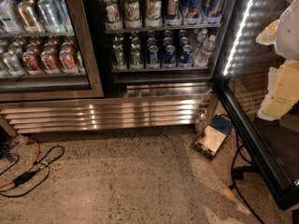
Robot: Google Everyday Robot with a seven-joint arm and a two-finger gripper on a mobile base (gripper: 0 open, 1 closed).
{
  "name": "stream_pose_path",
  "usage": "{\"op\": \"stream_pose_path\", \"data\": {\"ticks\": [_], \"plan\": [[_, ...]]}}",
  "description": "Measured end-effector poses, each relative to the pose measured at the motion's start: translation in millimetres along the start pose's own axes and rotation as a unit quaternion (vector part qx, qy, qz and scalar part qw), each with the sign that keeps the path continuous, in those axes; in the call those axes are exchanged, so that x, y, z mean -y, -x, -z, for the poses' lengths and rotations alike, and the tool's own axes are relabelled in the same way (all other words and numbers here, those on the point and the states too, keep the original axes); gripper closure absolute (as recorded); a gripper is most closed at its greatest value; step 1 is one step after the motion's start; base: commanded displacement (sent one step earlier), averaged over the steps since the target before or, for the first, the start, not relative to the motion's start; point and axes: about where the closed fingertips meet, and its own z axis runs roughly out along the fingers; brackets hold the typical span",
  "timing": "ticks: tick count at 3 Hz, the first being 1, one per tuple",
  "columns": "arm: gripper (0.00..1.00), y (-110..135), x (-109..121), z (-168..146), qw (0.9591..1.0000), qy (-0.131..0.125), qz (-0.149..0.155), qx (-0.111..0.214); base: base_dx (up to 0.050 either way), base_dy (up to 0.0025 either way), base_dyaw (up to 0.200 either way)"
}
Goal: Close right fridge door
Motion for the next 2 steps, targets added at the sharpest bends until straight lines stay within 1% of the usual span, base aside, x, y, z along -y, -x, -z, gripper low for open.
{"op": "stream_pose_path", "data": {"ticks": [1, 2], "plan": [[0.00, 0.0, 0.0, 0.0, 1.0000, 0.000, 0.000, 0.000, -0.039, 0.00245, -0.122], [0.00, 0.0, 0.0, 0.0, 1.0000, 0.000, 0.000, 0.000, 0.000, 0.00002, -0.192]]}}
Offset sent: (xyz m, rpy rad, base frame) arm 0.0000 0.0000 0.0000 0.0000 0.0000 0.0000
